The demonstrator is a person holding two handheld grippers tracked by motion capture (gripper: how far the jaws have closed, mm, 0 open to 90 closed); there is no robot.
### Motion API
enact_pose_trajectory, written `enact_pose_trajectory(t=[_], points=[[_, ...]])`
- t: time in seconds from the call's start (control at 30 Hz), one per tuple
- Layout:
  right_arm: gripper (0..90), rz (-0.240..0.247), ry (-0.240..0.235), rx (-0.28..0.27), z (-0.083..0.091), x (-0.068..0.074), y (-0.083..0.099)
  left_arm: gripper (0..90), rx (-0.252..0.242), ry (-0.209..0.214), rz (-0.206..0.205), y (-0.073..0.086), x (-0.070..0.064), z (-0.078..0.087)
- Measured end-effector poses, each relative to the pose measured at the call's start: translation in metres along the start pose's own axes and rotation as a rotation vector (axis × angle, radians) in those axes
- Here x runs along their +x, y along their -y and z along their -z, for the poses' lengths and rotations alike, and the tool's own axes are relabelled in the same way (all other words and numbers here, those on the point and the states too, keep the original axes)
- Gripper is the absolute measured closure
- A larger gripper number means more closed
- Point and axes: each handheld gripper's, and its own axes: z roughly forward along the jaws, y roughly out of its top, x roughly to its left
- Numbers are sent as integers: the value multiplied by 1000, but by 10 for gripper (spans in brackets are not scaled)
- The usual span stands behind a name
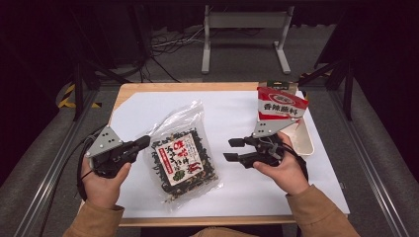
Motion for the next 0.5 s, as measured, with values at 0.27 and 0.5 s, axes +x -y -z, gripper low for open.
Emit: enact_pose_trajectory(t=[0.27, 0.5], points=[[388, -41, -29, -40, -19, -3, -5, 891, -30, 11, -27, -7, -7, 2], [342, -78, -47, -74, -36, -10, -9, 896, -53, 22, -42, -13, -11, 2]])
